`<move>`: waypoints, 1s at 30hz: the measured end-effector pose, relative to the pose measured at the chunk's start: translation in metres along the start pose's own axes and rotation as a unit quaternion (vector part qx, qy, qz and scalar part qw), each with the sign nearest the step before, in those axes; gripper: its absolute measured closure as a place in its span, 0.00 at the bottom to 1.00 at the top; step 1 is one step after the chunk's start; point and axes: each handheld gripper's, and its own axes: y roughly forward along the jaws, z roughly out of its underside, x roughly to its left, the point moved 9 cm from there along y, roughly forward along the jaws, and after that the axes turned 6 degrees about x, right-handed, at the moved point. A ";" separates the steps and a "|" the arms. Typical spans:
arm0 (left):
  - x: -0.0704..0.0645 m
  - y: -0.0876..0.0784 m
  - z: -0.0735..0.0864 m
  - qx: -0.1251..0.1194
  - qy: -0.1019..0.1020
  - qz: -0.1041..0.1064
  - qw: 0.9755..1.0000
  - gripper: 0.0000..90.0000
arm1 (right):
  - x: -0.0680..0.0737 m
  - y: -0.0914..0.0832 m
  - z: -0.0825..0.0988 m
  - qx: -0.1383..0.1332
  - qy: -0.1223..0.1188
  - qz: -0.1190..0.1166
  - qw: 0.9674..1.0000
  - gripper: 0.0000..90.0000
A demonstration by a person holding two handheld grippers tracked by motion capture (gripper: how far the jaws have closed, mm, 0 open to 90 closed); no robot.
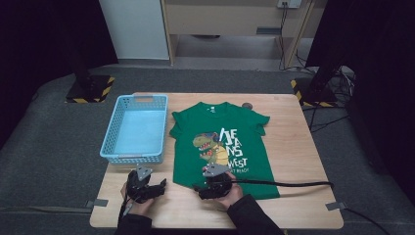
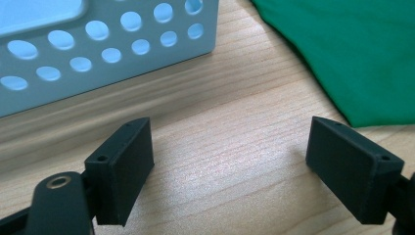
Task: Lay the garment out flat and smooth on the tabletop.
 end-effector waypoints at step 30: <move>0.000 0.000 0.000 0.000 0.000 0.000 1.000 0.19 | -0.011 -0.009 -0.011 -0.007 0.050 -0.026 0.998 0.87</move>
